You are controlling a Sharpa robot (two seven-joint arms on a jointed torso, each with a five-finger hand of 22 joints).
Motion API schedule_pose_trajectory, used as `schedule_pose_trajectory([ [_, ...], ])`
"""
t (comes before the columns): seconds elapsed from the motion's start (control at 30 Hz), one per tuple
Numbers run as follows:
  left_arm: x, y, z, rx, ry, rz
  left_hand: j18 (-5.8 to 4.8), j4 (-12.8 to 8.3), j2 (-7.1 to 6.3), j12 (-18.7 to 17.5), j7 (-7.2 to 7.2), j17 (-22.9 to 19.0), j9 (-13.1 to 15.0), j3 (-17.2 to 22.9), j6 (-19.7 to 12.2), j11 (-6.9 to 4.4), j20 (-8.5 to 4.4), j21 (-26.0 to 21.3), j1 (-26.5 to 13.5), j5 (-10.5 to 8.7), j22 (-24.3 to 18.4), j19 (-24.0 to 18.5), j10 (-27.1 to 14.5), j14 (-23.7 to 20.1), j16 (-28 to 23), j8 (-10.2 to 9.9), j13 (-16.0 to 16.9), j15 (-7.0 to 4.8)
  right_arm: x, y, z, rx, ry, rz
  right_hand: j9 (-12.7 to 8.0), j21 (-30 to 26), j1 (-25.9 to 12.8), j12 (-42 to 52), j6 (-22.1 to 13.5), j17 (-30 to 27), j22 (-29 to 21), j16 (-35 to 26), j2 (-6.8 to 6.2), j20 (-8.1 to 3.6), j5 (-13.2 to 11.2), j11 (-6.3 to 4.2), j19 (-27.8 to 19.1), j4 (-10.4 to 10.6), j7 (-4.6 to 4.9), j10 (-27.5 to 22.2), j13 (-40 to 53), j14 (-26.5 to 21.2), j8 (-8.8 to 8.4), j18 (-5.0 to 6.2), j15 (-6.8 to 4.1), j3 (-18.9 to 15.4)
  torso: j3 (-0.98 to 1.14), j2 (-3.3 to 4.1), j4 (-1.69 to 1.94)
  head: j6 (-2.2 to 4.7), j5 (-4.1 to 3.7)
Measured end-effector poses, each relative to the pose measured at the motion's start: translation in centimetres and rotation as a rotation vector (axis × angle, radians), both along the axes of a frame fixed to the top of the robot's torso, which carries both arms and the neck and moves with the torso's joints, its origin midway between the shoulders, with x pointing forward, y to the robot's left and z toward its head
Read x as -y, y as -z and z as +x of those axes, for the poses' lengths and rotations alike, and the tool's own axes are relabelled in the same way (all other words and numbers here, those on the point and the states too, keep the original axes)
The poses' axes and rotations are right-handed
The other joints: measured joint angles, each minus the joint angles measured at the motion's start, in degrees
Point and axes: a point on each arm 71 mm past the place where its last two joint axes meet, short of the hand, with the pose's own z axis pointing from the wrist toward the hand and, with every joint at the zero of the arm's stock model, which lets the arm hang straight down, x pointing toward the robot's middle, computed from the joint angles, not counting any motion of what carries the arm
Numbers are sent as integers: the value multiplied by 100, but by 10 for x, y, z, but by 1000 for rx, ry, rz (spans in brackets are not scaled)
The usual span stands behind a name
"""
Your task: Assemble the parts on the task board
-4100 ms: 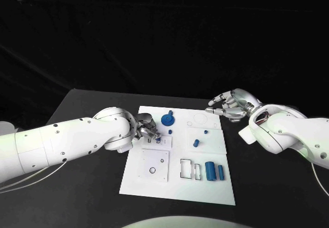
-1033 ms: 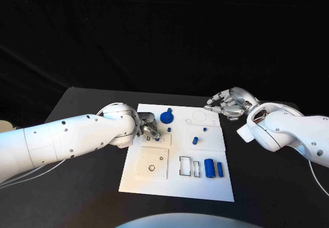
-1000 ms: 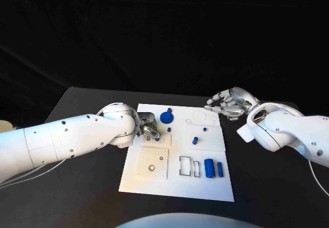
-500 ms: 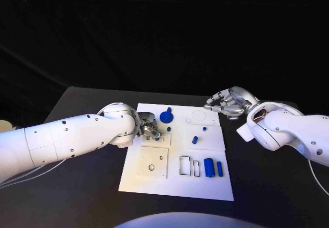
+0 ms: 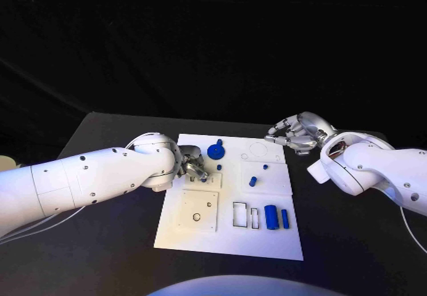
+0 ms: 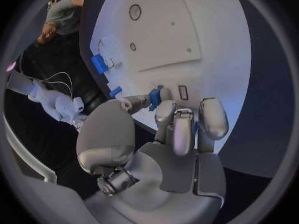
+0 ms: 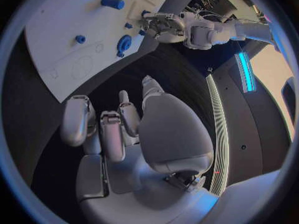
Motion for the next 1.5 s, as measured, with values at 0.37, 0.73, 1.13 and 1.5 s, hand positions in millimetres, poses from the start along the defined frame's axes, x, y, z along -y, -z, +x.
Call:
schedule_pose_trajectory([
  [0.37, 0, 0, -1, 0, 3, -1, 0, 53, -16, -34, 8, 0, 9, 306, -78, -13, -21, 0, 401, 137, 30, 21, -13, 0, 0, 120, -21, 0, 0, 0, 0, 0, 1, 0, 0, 0, 0, 0, 0, 5, -6, 0, 0, 0, 0, 0, 0, 17, 0, 0, 0, 0, 22, 0, 0, -16, -2, 0, 3, -14, -1],
  [0.73, 0, 0, -2, 2, 4, 1, 0, 129, -16, -1, -1, 0, 9, 383, -85, -63, -42, 0, 401, 208, 87, 42, 39, 21, 0, 190, 58, -21, 0, 1, 0, -1, 0, 0, 0, 0, -30, 0, 0, 4, -6, 0, 30, 0, 0, 0, 0, 17, 0, 0, 1, 0, 22, 0, 0, -16, 0, -3, 1, -10, 3],
  [1.13, -1, 0, -2, 5, 9, 9, -57, 161, -39, 71, -1, 0, 9, 415, -85, -73, -60, 24, 313, 331, 144, 65, 93, 0, 0, 390, 141, -41, 0, 1, 0, -1, 0, 0, 0, 0, -30, 0, 0, 3, -6, 0, 30, 0, 0, 0, 0, 17, 0, 0, -4, 0, 22, 0, 0, -16, 2, -1, 0, -15, 8],
  [1.5, -1, 0, -2, 10, 21, 23, -54, 161, -70, 106, -1, 0, 12, 415, -84, -92, -41, 23, 282, 371, 164, 83, 113, 0, 0, 422, 191, -41, 0, 1, 0, -2, 0, -1, 0, 0, -30, 0, 0, 3, -6, 0, 30, 0, 34, 0, 0, 16, 0, 0, -3, 0, 22, 0, 0, -16, 4, 1, 1, -28, 14],
])
